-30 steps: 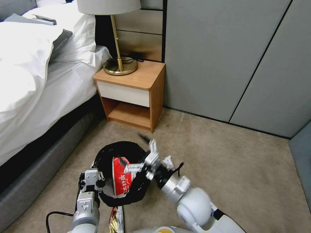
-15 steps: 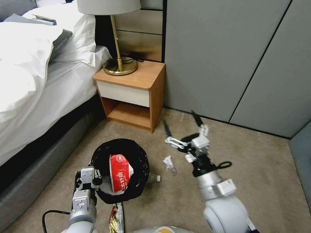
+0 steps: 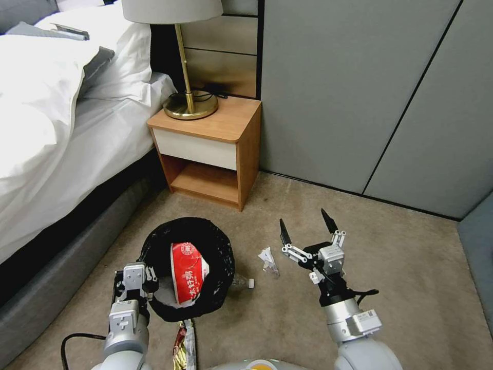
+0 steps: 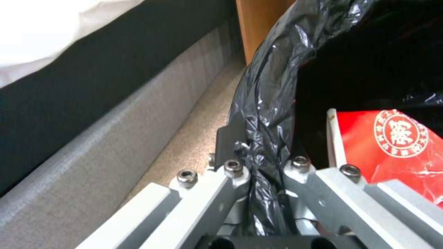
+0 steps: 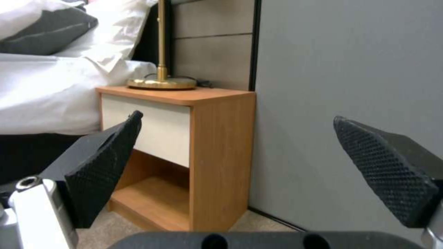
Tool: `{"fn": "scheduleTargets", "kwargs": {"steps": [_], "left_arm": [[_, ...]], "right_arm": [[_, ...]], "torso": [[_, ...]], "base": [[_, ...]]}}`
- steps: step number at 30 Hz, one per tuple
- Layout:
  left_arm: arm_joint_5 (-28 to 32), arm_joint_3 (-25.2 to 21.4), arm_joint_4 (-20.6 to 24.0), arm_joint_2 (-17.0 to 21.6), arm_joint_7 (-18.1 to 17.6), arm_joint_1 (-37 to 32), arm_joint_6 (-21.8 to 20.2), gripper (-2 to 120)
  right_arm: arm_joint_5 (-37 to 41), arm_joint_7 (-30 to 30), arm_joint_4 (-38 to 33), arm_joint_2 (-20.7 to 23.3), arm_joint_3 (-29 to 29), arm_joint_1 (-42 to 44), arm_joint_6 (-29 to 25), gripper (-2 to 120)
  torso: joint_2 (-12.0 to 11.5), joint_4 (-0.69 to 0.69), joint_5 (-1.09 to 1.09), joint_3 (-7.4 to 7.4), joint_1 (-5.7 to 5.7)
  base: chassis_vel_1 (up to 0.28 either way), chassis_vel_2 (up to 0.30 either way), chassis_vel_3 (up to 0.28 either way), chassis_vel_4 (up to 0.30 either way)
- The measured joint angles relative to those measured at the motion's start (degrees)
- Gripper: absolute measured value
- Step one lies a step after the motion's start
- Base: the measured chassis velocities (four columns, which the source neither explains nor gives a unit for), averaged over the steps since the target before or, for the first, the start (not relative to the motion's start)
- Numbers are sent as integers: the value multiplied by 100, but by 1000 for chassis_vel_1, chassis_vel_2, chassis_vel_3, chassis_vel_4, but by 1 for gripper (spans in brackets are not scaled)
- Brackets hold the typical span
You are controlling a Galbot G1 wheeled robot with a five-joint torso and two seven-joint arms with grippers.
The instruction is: Pick up the trash bin, then pick up the garbage from the floor and place it into the trash bin.
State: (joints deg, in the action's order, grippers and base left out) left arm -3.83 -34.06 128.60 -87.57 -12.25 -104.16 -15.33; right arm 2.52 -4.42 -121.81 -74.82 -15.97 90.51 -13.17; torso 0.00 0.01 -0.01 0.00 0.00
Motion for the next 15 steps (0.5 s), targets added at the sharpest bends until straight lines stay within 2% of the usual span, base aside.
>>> {"fn": "scheduleTargets", "kwargs": {"steps": [2,3,5,6,7,8,9,11,14,15], "left_arm": [[-10,10,33,-12,0,6,2,0],[-10,10,33,-12,0,6,2,0],[-31,37,47,-27,0,21,1,0],[-31,37,47,-27,0,21,1,0],[-45,47,50,-30,0,22,0,0],[-49,48,49,-30,0,21,0,0],[-60,49,50,-29,0,17,0,0],[-64,51,50,-27,1,13,0,0],[-69,61,59,-27,7,17,-7,0],[-69,61,59,-27,7,17,-7,0]], "right_arm": [[243,57,200,27,-1,-363,340,100],[243,57,200,27,-1,-363,340,100],[628,66,526,44,102,-716,879,100],[628,66,526,44,102,-716,879,100],[865,58,818,49,208,-941,1259,100],[912,56,906,50,239,-1006,1352,100],[1058,57,1308,49,357,-1273,1680,100],[1106,88,1540,44,410,-1429,1824,100],[1175,310,2494,14,573,-2056,2173,100],[1175,310,2494,14,573,-2056,2173,100]], "torso": [[0,0,1,0,0],[0,0,1,0,0],[0,0,1,0,0],[0,0,1,0,0],[0,-1,1,0,0],[0,-1,1,0,0],[0,-1,1,1,0],[0,0,2,0,0],[0,1,2,0,0],[0,1,2,0,0]], "base": [[0,0,0,0],[0,0,0,0],[0,0,0,0],[0,0,0,0],[0,0,0,0],[0,0,0,0],[0,0,0,0],[0,0,0,0],[0,0,0,0],[0,0,0,0]]}}
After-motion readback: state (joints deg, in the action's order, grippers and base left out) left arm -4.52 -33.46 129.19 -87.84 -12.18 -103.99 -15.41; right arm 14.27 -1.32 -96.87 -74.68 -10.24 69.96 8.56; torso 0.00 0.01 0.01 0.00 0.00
